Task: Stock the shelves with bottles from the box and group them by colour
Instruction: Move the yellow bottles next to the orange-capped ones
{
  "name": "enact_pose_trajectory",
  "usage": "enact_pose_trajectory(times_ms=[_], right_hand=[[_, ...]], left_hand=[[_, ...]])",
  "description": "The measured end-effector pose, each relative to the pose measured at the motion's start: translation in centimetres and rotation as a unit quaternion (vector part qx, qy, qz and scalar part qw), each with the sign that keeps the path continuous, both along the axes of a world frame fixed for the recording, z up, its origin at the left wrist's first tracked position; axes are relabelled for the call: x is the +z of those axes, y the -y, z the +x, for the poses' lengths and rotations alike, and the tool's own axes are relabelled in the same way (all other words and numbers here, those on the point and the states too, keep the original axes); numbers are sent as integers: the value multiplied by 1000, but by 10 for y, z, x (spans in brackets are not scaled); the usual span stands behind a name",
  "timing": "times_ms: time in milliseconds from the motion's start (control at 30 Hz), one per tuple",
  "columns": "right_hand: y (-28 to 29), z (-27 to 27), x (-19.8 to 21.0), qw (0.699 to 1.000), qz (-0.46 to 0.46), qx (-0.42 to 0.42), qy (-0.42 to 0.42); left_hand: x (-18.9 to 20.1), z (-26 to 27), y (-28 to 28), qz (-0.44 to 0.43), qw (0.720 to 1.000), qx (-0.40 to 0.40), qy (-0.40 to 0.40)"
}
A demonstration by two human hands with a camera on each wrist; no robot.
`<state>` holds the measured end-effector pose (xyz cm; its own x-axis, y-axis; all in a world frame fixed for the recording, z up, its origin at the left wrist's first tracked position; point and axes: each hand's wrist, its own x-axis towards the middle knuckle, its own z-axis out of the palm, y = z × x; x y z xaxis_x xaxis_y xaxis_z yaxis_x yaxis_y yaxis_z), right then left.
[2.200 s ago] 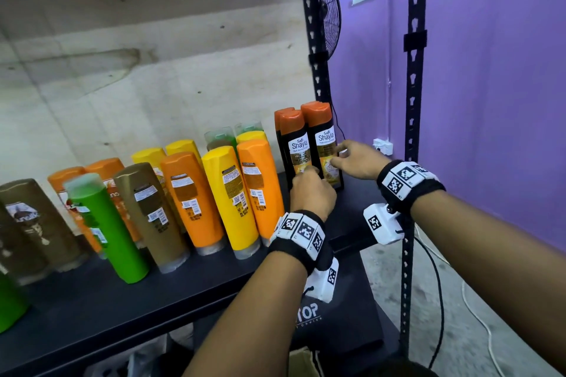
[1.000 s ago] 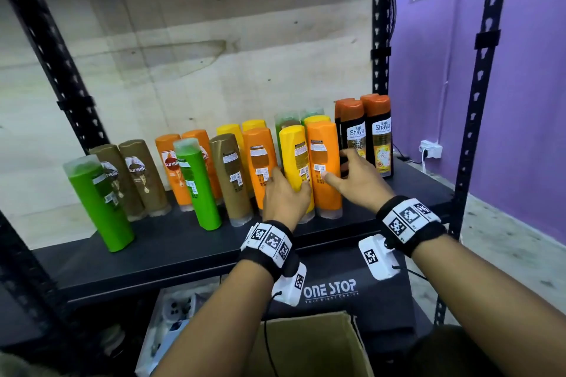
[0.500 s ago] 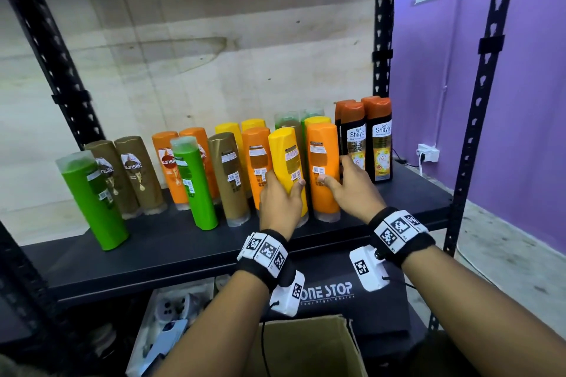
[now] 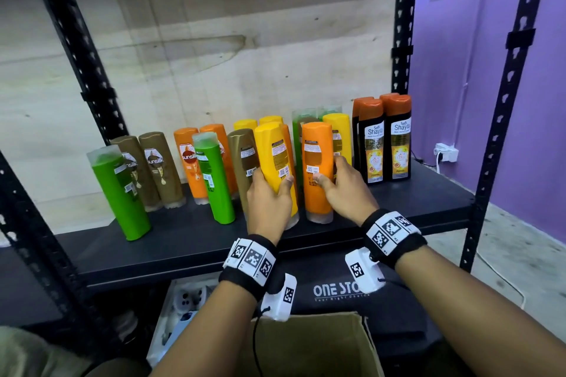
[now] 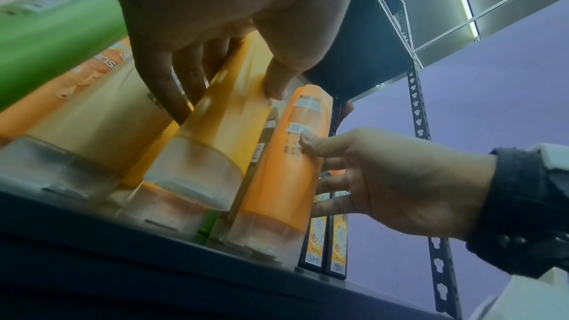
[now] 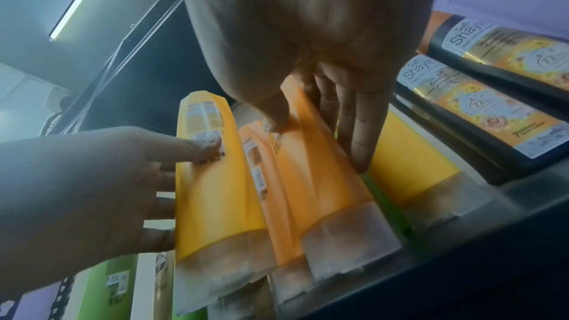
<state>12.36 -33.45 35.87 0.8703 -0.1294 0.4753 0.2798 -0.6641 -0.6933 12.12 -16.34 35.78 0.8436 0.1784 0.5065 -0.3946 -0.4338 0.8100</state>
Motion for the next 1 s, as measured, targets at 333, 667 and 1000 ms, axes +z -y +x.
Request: enact_pose_trajectory(times_ms=[333,667,1000], right_hand=[[-20,6,-5,1000,-12,3,-2],[-4,8,-3,993,72,-15,90],[21,33,7,985,25,-143,92]], left_hand=[[-1,-4,-15,5,1000,13,12],[-5,-5,-9,2,1000,-5,-1],[-11,-2,-2,-15,999,-30,-7]])
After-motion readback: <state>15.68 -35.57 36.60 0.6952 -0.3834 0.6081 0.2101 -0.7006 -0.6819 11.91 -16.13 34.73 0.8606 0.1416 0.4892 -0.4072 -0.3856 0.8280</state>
